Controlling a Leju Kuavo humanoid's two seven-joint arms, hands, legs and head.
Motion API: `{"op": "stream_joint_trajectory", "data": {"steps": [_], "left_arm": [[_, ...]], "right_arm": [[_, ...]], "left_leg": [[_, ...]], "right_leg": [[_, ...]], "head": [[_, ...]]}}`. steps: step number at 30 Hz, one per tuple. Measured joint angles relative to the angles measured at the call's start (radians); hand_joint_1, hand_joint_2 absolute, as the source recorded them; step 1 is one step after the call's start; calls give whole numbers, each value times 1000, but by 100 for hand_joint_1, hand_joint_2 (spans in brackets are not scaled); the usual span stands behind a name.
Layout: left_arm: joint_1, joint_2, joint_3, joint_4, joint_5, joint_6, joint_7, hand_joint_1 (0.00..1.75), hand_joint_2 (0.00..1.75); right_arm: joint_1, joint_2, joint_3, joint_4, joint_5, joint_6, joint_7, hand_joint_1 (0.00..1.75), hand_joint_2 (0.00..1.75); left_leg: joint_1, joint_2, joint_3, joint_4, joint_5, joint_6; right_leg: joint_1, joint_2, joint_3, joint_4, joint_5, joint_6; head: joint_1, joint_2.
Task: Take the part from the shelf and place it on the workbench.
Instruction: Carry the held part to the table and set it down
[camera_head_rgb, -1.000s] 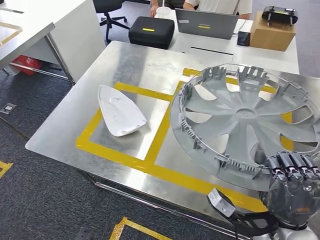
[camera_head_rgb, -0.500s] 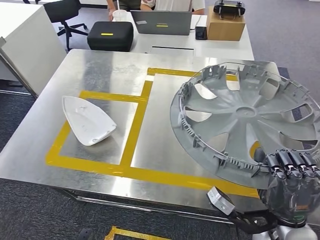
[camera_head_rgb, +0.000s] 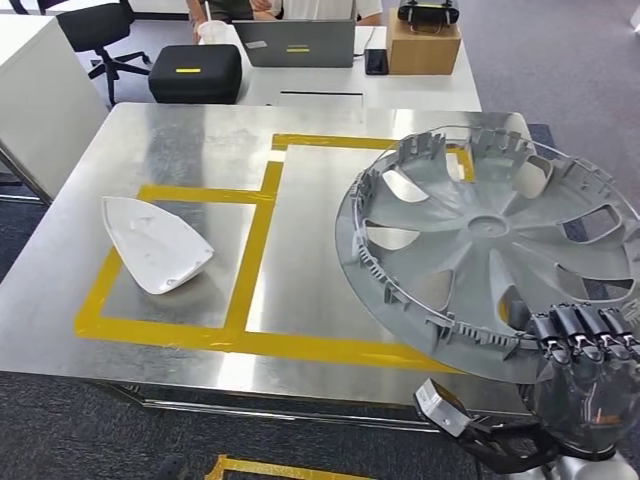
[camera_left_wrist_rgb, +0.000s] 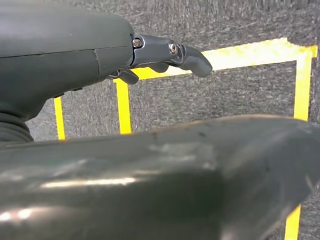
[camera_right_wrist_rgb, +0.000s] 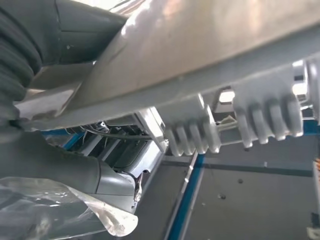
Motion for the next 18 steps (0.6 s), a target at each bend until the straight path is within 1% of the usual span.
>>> {"op": "stream_joint_trajectory", "data": {"steps": [2,3,5,7,10,14,15,18], "left_arm": [[1,2,0,0,-1,0,0,0,0],[1,2,0,0,-2,0,0,0,0],[0,3,0,0,-3,0,0,0,0],[-1,2,0,0,-3,0,0,0,0],[-2,2,0,0,-3,0,0,0,0],[-2,1,0,0,-1,0,0,0,0],[-2,1,0,0,0,0,0,0,0],[-2,0,0,0,0,0,0,0,0]], "right_arm": [[1,3,-4,0,0,0,0,175,175],[1,4,-6,0,0,0,0,175,175],[0,5,-8,0,0,0,0,175,175],[0,6,-8,0,0,0,1,175,175],[0,6,-8,3,0,1,16,175,175],[-6,6,-8,19,0,27,63,175,175],[-10,6,-9,25,0,41,79,175,175],[-22,2,-12,49,0,77,128,175,175]], "left_leg": [[-1,0,0,-2,3,11],[0,0,1,-3,4,13],[0,0,3,-8,7,15],[1,0,5,-11,9,14],[3,0,5,-15,11,6],[6,0,5,-18,12,-18],[6,0,5,-18,12,-21],[5,0,4,-17,12,-22]], "right_leg": [[1,1,-2,1,2,-3],[1,1,-2,1,2,-3],[3,2,-2,1,1,-8],[6,2,-2,1,1,-13],[9,1,-2,2,0,-18],[10,0,-3,3,0,-21],[10,1,-3,3,0,-21],[9,0,-2,3,0,-21]], "head": [[-3,0],[-3,0],[-4,0],[-4,0],[-4,0],[-3,0],[-3,0],[-3,0]]}}
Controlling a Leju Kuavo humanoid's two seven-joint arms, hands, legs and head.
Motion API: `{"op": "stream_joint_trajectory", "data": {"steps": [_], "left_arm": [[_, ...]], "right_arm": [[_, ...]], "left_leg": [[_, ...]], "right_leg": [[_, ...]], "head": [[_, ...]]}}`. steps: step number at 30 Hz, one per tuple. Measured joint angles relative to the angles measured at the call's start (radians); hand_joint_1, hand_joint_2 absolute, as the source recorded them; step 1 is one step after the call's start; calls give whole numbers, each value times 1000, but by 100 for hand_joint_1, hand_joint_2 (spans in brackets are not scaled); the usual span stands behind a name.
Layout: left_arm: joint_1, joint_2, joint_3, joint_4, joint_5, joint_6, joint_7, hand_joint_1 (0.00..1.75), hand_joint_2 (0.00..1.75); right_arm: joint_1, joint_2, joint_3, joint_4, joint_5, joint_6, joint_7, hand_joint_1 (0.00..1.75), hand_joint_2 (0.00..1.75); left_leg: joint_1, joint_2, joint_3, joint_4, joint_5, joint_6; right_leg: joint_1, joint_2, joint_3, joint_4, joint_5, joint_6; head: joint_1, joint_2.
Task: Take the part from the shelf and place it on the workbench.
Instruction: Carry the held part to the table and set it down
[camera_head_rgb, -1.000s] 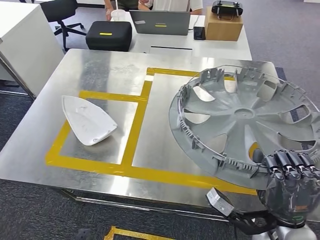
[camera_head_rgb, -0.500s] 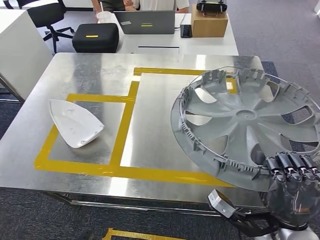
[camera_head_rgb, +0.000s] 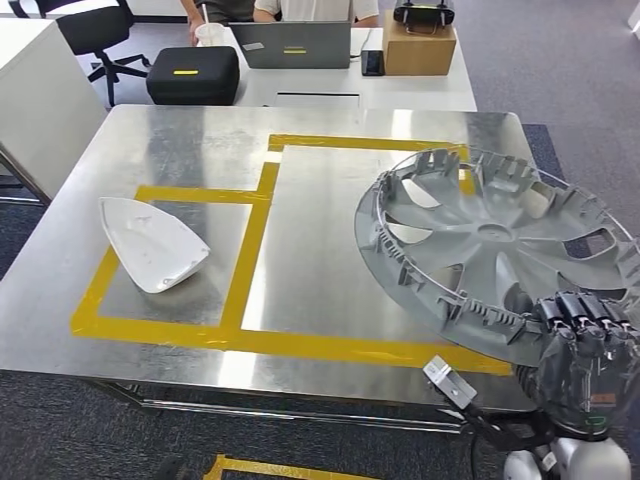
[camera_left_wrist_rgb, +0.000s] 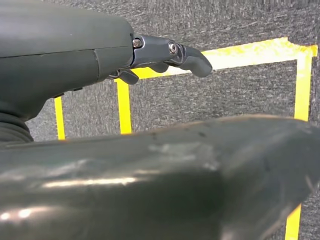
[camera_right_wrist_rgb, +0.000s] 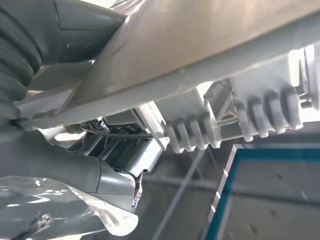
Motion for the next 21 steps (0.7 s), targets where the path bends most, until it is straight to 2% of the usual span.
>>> {"op": "stream_joint_trajectory", "data": {"steps": [4,15,21], "left_arm": [[0,0,0,0,-1,-1,0,0,0],[-1,-5,0,0,-5,-6,6,0,0],[0,-6,0,0,-10,-5,15,0,0]], "right_arm": [[-27,-27,-4,36,0,41,73,175,175],[-114,-174,-58,208,0,77,240,175,175],[-153,-275,-64,295,0,79,318,175,175]], "left_leg": [[-3,0,-1,2,0,0],[-4,0,-7,10,-1,2],[-4,0,-8,11,-1,2]], "right_leg": [[-2,0,0,0,2,2],[-3,0,-2,-1,5,6],[-4,-1,-2,-1,6,7]], "head": [[0,0],[0,0],[0,0]]}}
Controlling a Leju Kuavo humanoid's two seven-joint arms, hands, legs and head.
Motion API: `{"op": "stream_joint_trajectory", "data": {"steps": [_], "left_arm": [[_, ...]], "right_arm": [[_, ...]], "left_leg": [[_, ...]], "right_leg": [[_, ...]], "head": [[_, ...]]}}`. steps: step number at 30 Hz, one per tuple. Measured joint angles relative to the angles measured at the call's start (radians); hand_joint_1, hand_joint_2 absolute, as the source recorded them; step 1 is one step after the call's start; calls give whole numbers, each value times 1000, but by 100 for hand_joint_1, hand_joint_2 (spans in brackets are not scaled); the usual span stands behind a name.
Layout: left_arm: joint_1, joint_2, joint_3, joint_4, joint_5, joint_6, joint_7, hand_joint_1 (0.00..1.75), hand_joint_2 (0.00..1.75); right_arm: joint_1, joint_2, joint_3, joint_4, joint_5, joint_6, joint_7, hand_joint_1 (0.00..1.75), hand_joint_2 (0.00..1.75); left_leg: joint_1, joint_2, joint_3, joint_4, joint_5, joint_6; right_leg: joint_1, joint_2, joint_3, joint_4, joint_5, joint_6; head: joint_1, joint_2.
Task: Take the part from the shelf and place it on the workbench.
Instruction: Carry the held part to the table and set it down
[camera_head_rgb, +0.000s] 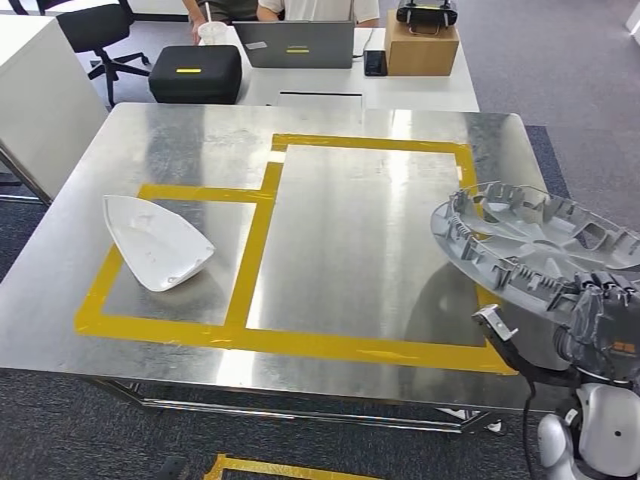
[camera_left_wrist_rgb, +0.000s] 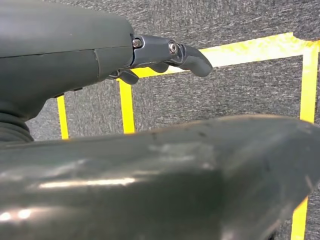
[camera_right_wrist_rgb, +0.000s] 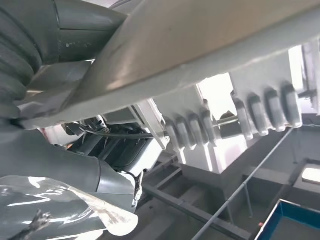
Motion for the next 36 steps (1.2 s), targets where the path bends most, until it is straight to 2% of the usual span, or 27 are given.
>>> {"op": "stream_joint_trajectory", "data": {"steps": [6,13,20,31,36], "left_arm": [[0,0,0,0,-8,3,7,0,0],[-1,1,0,0,-21,-2,8,0,0],[-3,1,-4,0,-33,-5,8,0,0],[-13,0,-20,0,-55,-2,15,0,0],[-14,0,-30,0,-63,-2,20,0,0]], "right_arm": [[-30,-82,36,72,0,-6,42,175,175],[-52,-173,185,130,0,-37,57,175,175],[-69,-217,284,164,0,-57,62,175,175],[-101,-234,400,200,0,-74,38,175,175],[-99,-198,386,223,0,-98,-100,175,175]], "left_leg": [[0,0,0,0,0,0],[0,0,-1,0,0,0],[0,0,-2,1,0,0],[0,0,-2,2,0,0],[0,0,-2,2,0,0]], "right_leg": [[0,0,0,0,0,0],[0,0,-1,0,0,0],[0,1,-2,0,1,1],[0,1,-2,0,1,1],[0,1,-2,0,1,1]], "head": [[0,0],[0,0],[0,0],[0,0],[0,0]]}}
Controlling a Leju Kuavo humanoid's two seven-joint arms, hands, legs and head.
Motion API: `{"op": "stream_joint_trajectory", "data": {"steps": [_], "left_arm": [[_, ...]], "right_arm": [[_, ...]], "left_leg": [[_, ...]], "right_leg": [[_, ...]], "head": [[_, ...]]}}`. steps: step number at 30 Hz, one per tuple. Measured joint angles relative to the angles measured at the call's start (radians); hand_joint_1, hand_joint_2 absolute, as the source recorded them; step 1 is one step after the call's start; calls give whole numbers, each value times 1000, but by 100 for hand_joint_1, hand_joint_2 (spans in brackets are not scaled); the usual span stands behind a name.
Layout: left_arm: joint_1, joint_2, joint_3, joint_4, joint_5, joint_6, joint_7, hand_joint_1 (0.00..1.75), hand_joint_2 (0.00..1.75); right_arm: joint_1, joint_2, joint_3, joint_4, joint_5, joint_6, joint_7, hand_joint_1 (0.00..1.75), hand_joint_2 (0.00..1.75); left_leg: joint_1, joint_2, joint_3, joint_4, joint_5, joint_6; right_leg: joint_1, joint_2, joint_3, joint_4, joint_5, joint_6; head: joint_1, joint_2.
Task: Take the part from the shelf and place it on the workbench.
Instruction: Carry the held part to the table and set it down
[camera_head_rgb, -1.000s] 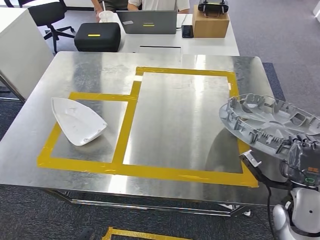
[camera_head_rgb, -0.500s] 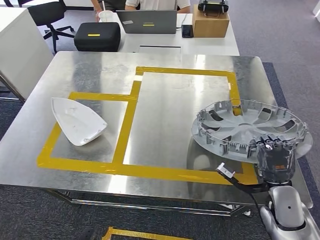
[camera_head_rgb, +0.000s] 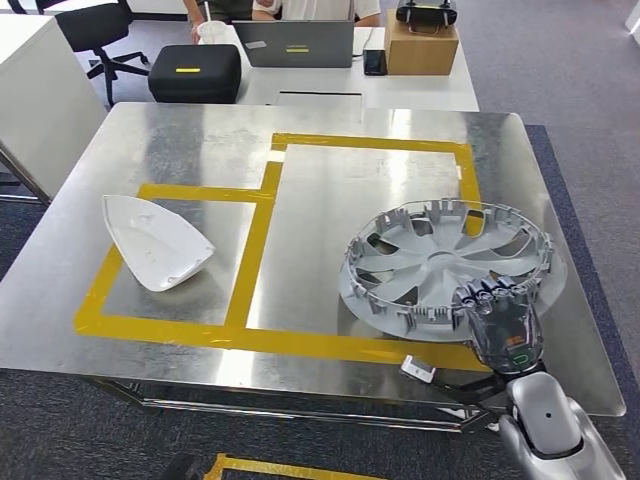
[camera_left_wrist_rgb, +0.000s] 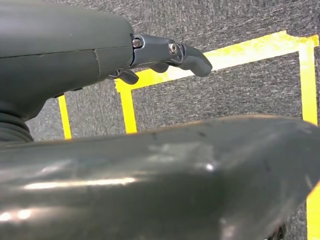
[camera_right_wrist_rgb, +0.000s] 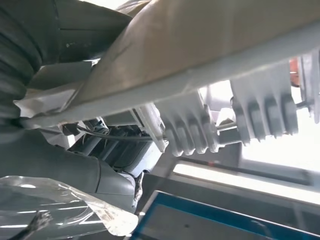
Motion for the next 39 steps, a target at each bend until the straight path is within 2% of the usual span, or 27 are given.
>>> {"op": "stream_joint_trajectory", "data": {"steps": [2,6,14,18,27,28,31,32,35,39], "left_arm": [[-1,0,-3,0,-3,0,3,0,0],[-1,0,-5,0,-4,1,7,0,0],[-1,0,-10,0,-7,2,11,0,0],[-2,0,-16,0,-14,3,13,0,0],[-2,0,-19,0,-13,7,13,0,0],[-2,0,-19,0,-13,8,13,0,0],[-1,0,-19,0,-13,15,16,0,131],[-1,0,-19,0,-13,18,18,0,131],[1,0,-18,0,-13,28,27,0,0],[4,0,-18,0,-11,40,33,0,0]], "right_arm": [[0,24,-23,7,0,-3,-36,175,175],[0,57,-61,14,0,-3,-53,175,175],[0,90,-104,21,-4,-4,-87,175,175],[-12,118,-165,22,-6,5,-123,175,175],[-66,145,-296,54,-14,71,-107,175,175],[-69,147,-303,58,-20,80,-104,131,175],[-85,157,-329,72,-54,125,-97,0,175],[-93,159,-340,76,-65,139,-97,0,175],[-117,163,-372,86,-78,175,-103,0,175],[-131,175,-395,91,-76,233,-107,0,175]], "left_leg": [[0,0,0,0,0,0],[0,0,0,0,0,0],[0,0,-1,2,0,0],[0,0,-2,2,0,0],[0,0,-3,3,0,1],[0,0,-3,4,0,1],[0,0,-3,4,0,1],[0,0,-3,4,0,1],[0,0,-3,4,0,1],[0,0,-3,4,0,1]], "right_leg": [[0,0,0,0,0,0],[0,-1,0,0,0,0],[0,0,0,0,1,1],[0,-1,0,0,1,2],[0,0,0,0,2,3],[0,0,0,0,2,3],[0,-1,0,0,2,3],[0,-1,0,0,2,3],[0,-1,0,0,2,3],[0,0,0,0,2,4]], "head": [[0,0],[0,0],[0,0],[0,0],[0,0],[0,0],[0,0],[0,0],[0,0],[0,0]]}}
